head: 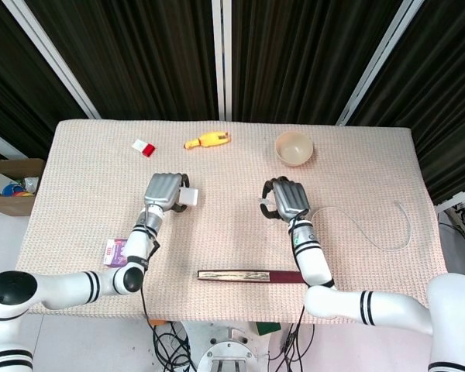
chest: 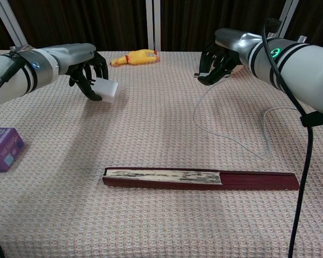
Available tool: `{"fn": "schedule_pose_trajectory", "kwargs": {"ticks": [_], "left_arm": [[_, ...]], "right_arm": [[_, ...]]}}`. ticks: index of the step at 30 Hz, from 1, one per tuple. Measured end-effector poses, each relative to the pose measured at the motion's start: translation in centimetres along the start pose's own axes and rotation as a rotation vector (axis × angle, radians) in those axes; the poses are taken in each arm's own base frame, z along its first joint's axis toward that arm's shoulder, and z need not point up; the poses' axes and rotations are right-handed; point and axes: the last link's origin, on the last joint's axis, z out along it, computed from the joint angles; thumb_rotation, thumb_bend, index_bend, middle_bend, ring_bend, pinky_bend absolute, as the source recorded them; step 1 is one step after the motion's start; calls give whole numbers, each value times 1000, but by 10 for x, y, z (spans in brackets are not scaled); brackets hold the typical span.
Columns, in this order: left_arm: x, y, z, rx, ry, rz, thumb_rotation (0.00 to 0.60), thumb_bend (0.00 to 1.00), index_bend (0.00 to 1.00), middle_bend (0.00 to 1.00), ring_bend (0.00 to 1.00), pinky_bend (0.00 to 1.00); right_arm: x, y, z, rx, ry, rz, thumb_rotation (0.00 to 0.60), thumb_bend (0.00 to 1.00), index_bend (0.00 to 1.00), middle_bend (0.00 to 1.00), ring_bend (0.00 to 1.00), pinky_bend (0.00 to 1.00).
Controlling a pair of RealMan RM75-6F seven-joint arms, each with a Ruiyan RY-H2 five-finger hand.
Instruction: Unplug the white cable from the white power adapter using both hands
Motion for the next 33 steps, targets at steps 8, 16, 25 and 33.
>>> {"fn": "schedule_pose_trajectory", "kwargs": {"ticks": [8, 16, 25, 33], "left_arm": [[17, -14, -19, -16, 100, 14, 594, 206, 217, 203, 196, 384], [51, -58, -55, 40, 232, 66, 600, 206, 220, 203, 196, 316], [74, -131, -129, 109, 323, 110, 600, 206, 226, 200, 169, 219], [59, -174, -209, 163, 370, 104, 600, 206, 225, 191, 158, 199]], "right_arm": [[-21, -2, 20, 14, -43, 6, 600, 291, 74, 178, 85, 252], [20, 19, 4, 51, 53, -19, 600, 314, 77, 185, 85, 236], [99, 105, -60, 50, 174, -164, 600, 327, 59, 106, 0, 90], [109, 184, -159, 11, 225, -94, 600, 339, 52, 89, 0, 72]]}}
